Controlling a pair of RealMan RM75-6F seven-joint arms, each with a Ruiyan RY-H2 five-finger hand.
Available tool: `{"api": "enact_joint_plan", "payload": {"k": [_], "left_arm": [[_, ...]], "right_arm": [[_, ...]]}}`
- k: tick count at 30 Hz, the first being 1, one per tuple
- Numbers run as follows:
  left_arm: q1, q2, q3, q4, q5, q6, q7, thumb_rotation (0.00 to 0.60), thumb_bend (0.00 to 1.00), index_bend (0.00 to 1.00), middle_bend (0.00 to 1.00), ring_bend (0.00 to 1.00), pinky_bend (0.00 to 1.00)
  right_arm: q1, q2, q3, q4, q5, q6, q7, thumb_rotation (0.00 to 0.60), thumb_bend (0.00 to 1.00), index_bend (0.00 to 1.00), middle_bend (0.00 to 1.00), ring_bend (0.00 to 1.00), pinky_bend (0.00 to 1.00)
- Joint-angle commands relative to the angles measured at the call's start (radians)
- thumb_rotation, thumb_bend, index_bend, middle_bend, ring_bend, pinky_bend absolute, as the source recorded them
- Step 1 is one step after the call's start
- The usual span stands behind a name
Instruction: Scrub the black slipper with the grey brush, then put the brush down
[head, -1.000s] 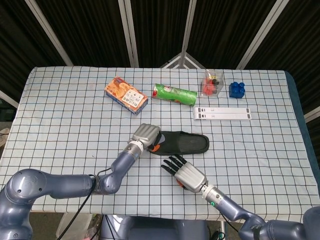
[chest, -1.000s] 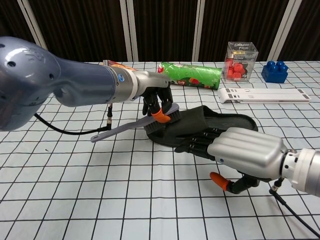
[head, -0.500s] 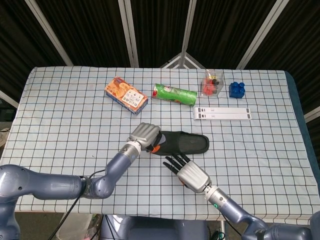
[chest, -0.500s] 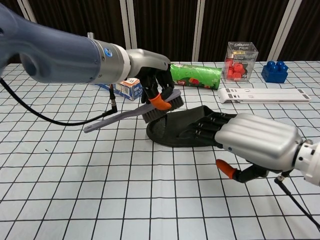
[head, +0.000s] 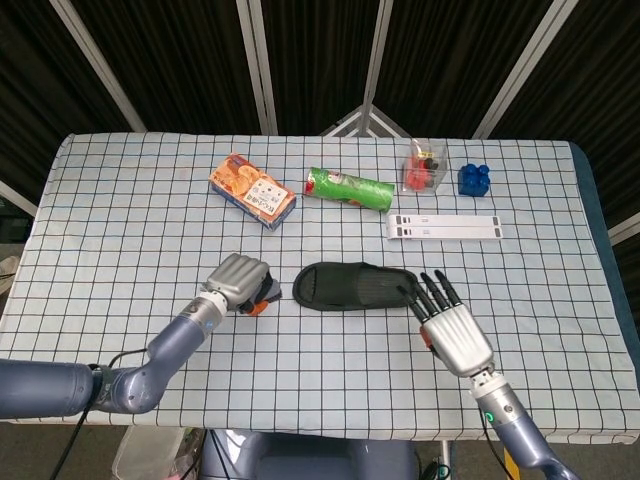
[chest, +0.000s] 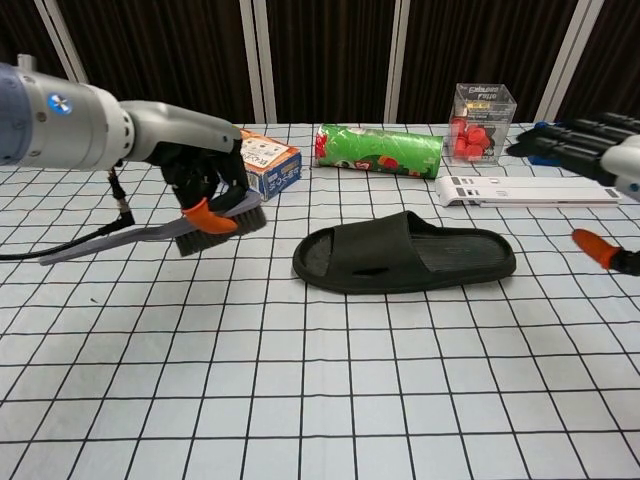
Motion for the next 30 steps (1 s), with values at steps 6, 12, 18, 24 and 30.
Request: {"api": "enact_joint_plan", "payload": {"k": [6, 12, 18, 24, 30], "left_arm": [[0.133, 0.054, 0.141, 0.02, 0.245, -0.014, -0.047, 0.6, 0.77, 0.55, 0.64, 0.55, 0.51], [0.164, 0.05, 0.213, 0.063, 0.32, -0.02, -0.012, 0.6, 0.76, 0.54, 0.63, 0.55, 0.51], [0.192, -0.004, 0.25, 0.139, 0.397, -0.028, 0.003, 0.6, 0.7, 0.51, 0.6, 0.53, 0.49], [0.234, -0.064, 0.251, 0.213, 0.529, 0.02, -0.019, 0.6, 0.41, 0.35, 0.45, 0.37, 0.38], [0.267, -0.083, 0.241, 0.244, 0.604, 0.02, -0.098, 0.6, 0.13, 0.07, 0.24, 0.22, 0.34]], "right_arm": [[-0.096, 0.035, -0.013, 0.077, 0.061, 0.062, 0.134, 0.6, 0.56, 0.0, 0.02, 0.0, 0.0], [-0.112, 0.015, -0.021, 0.115, 0.045, 0.063, 0.161, 0.6, 0.56, 0.0, 0.02, 0.0, 0.0], [-0.114, 0.002, -0.008, 0.139, 0.056, 0.046, 0.178, 0.6, 0.56, 0.0, 0.02, 0.0, 0.0], [-0.118, 0.008, 0.001, 0.139, 0.058, 0.041, 0.187, 0.6, 0.56, 0.0, 0.02, 0.0, 0.0], [-0.124, 0.012, 0.007, 0.14, 0.068, 0.034, 0.196, 0.6, 0.56, 0.0, 0.02, 0.0, 0.0]]}}
